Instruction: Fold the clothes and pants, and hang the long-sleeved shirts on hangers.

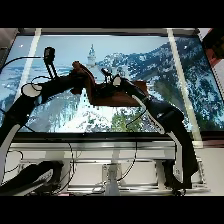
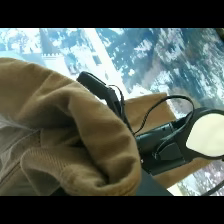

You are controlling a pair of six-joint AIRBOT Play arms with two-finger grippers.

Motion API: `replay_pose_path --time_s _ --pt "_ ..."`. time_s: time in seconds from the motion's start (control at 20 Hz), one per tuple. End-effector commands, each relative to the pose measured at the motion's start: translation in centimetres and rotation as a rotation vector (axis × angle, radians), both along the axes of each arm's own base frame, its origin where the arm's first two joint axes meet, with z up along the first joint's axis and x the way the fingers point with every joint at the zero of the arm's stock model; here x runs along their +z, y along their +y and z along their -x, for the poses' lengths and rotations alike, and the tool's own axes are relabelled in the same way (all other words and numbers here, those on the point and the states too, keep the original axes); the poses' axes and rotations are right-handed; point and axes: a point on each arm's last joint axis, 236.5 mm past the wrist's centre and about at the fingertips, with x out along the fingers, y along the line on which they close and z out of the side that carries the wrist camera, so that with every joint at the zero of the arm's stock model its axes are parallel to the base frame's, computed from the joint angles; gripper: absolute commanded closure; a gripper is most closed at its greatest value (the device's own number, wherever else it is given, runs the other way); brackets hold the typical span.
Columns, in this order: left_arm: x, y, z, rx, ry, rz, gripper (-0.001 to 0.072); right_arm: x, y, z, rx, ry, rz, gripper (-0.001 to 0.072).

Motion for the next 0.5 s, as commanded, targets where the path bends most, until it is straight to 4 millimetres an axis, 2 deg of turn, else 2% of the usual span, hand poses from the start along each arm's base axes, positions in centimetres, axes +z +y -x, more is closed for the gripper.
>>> replay_pose_path --time_s 0.0,0.1,0.25,0.35,0.45 --pt "0.8 -1.1 -0.7 0.044 -0.06 -0.01 0.0693 1.4 -4.7 -1.0 -0.006 0.042 0.041 0.0704" --pt "0.2 -2.2 -0.8 0.044 -0.063 -0.018 0.0695 3.6 -9.6 -2.4 -0.029 0.044 0.08 0.0703" --pt "-2.6 -5.3 -0.1 -0.012 -0.004 -0.025 0.0696 8.7 -16.6 -4.1 -0.063 -0.003 0.104 0.0703" --pt "-3.8 -8.9 0.3 -0.079 0.016 -0.033 0.0697 12.5 -20.8 -4.8 -0.102 -0.055 0.106 0.0702" --pt "-3.4 -13.6 0.3 -0.161 0.002 -0.028 0.0697 16.2 -24.5 -5.4 -0.165 -0.108 0.1 0.0703"
